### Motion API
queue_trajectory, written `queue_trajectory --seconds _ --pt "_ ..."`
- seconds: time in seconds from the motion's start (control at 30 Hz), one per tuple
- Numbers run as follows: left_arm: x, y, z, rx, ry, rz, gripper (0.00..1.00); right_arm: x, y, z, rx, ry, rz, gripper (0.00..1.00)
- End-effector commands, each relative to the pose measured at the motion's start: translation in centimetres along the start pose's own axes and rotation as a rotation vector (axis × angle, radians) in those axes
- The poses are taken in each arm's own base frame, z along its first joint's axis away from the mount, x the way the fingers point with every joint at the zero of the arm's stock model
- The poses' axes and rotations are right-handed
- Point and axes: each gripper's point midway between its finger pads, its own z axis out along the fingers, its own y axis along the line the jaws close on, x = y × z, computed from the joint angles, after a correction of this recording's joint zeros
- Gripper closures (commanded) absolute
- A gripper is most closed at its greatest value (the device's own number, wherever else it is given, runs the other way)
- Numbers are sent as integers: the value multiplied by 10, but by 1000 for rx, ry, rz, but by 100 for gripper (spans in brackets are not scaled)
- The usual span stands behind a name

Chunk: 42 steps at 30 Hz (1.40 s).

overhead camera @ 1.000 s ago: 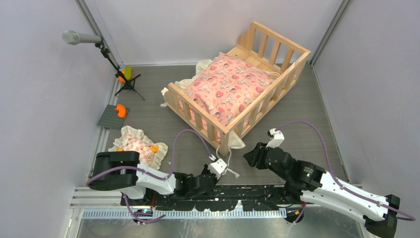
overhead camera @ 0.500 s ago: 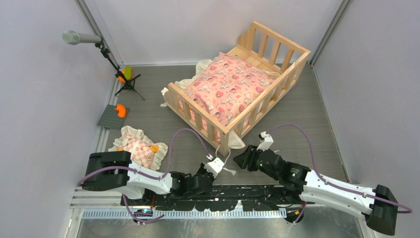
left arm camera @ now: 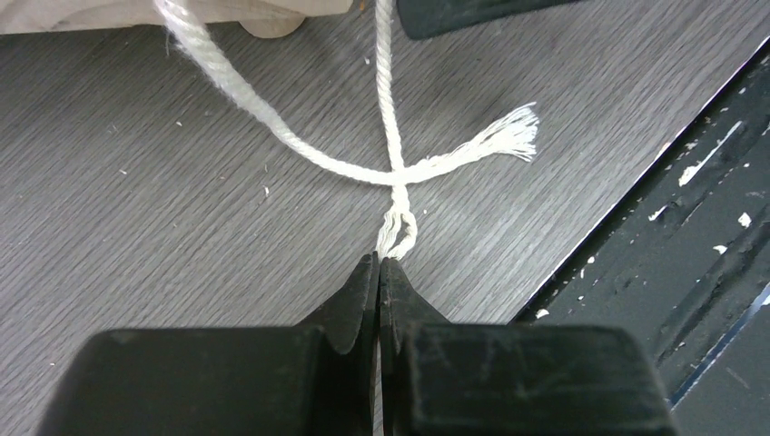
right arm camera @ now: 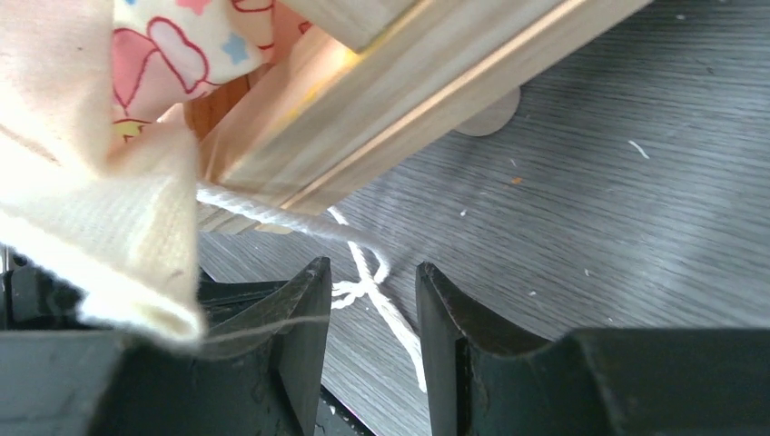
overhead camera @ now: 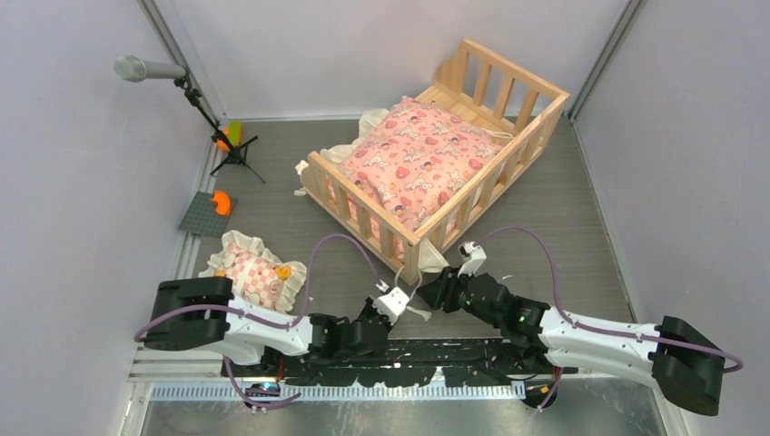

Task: Set up the pet bed
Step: Cross the ropes on the bed frame.

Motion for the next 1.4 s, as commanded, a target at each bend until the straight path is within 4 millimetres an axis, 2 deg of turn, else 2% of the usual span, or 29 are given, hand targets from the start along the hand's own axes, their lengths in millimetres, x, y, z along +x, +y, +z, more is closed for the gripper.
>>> queue_trajectory --seconds 0.0,0.27,0.6,0.87,1.23,1.37 --pt "-21 1 -3 -17 -58 -30 100 -11 19 5 -89 -49 -34 56" --pt "-28 2 -5 -22 -71 -32 100 -7 16 15 -78 -43 -53 56" --pt "-46 4 -15 -15 -109 -57 100 -11 15 24 -72 -76 -72 59" --pt "-45 3 -16 -10 -100 -57 100 -17 15 30 -76 -126 -78 59" --pt "-55 -1 -18 9 -117 -75 100 -20 11 27 -68 -146 -96 80" --pt "-77 -5 -22 16 -165 -127 100 -14 14 21 -92 -107 -118 86"
